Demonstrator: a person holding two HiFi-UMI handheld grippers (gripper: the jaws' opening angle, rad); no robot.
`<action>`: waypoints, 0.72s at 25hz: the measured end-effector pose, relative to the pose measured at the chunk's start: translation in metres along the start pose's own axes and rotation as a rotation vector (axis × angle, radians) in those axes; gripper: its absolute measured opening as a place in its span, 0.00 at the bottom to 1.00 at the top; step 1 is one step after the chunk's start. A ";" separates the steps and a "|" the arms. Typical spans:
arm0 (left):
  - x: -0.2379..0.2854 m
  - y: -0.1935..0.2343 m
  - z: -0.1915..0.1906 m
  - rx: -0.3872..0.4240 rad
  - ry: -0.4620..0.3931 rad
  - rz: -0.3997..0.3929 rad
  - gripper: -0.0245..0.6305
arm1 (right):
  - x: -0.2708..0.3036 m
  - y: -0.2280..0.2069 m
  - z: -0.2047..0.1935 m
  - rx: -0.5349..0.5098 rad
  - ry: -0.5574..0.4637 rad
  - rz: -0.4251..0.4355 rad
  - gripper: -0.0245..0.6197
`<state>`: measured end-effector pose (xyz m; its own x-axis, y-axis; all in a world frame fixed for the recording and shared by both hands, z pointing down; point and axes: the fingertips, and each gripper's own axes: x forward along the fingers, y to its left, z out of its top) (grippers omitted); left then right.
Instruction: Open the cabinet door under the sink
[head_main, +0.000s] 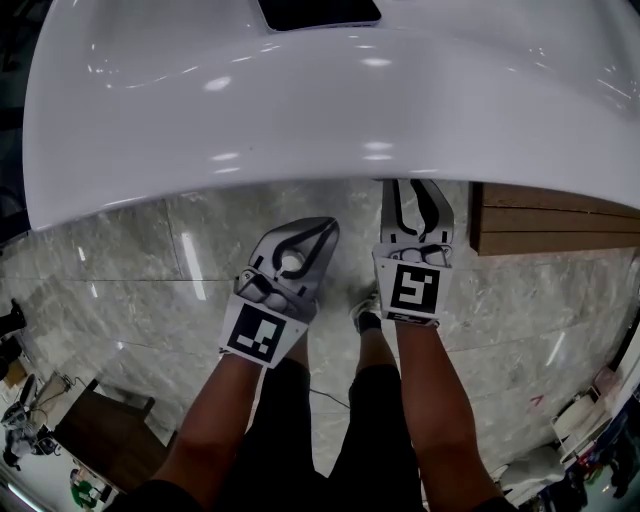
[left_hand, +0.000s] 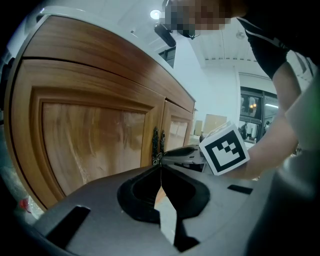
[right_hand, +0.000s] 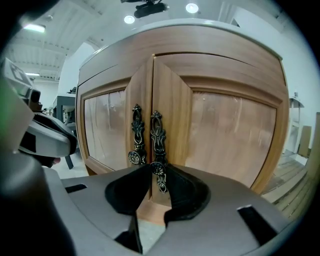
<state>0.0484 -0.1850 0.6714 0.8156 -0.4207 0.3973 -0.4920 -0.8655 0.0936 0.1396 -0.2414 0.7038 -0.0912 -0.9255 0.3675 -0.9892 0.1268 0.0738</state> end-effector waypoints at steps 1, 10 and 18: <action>0.000 0.000 -0.002 0.001 0.001 0.000 0.07 | 0.000 0.000 -0.001 0.003 -0.003 -0.002 0.20; 0.001 0.000 -0.004 -0.021 -0.005 0.004 0.07 | -0.005 -0.003 0.000 0.032 -0.024 0.001 0.19; -0.006 0.001 -0.006 0.017 -0.023 -0.006 0.07 | -0.016 -0.003 -0.005 0.051 -0.043 0.013 0.19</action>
<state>0.0409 -0.1817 0.6749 0.8255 -0.4214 0.3756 -0.4819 -0.8726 0.0802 0.1445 -0.2253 0.7025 -0.1083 -0.9384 0.3282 -0.9923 0.1221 0.0217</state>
